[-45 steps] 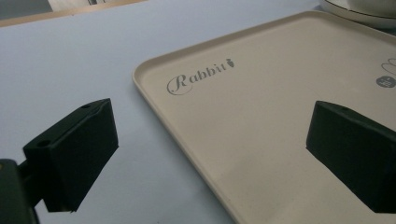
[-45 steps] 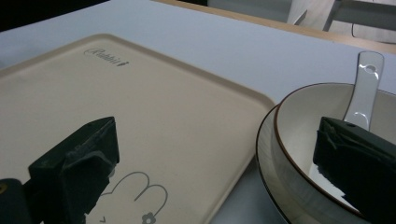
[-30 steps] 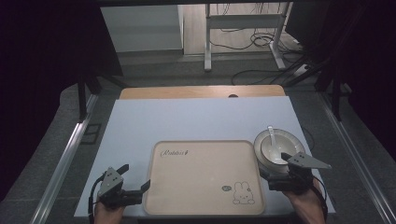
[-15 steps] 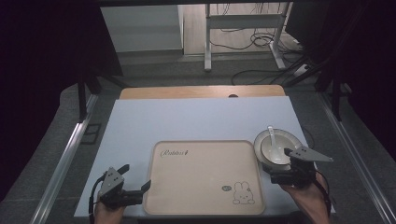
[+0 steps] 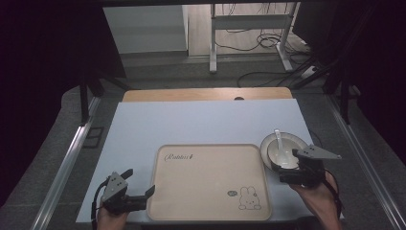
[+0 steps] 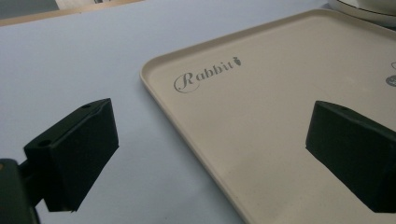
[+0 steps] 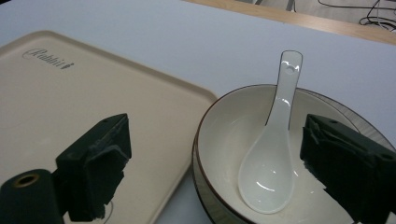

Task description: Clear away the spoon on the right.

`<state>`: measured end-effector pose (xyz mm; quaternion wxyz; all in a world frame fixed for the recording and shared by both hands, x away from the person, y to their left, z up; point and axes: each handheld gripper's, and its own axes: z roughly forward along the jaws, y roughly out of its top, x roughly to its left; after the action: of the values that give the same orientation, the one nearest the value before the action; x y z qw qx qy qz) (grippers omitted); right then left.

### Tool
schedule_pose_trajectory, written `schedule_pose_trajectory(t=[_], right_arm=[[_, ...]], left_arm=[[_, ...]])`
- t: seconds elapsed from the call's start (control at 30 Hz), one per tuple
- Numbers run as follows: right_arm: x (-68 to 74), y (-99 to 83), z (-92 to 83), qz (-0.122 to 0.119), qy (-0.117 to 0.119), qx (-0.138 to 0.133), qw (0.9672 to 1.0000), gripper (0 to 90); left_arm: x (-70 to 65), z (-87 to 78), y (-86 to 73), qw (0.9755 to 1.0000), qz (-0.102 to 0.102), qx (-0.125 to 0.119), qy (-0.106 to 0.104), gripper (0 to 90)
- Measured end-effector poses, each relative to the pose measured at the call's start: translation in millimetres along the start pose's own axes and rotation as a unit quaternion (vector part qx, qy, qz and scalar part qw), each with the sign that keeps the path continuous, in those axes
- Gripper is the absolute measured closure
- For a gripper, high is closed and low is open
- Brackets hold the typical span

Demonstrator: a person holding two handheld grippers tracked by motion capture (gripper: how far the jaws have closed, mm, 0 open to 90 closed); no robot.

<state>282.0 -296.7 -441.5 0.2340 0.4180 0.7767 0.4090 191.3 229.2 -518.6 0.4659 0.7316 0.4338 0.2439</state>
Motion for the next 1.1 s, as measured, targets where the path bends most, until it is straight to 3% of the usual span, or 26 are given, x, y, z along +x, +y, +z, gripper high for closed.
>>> schedule_pose_trajectory(t=[0.17, 0.57, 0.93, 1.1], right_arm=[[-3.0, 3.0, 2.1, -0.011, -0.017, 0.012, 0.9997, 16.9], [-17.6, 9.5, 9.9, -0.009, -0.043, 0.029, 0.9986, 32.0], [-32.2, 13.4, 25.1, 0.019, -0.042, 0.046, 0.9979, 32.5], [-35.6, 15.3, 32.3, 0.021, -0.042, 0.061, 0.9971, 40.2]], left_arm=[[-0.3, 0.5, 0.0, 1.0000, 0.001, 0.001, -0.001, 2.3], [-1.0, 0.6, 0.1, 1.0000, 0.003, 0.003, -0.003, 2.3], [-1.5, 0.7, 0.1, 1.0000, 0.004, 0.004, -0.004, 2.4], [-1.5, 0.8, 0.2, 1.0000, 0.007, 0.005, -0.005, 2.4]])
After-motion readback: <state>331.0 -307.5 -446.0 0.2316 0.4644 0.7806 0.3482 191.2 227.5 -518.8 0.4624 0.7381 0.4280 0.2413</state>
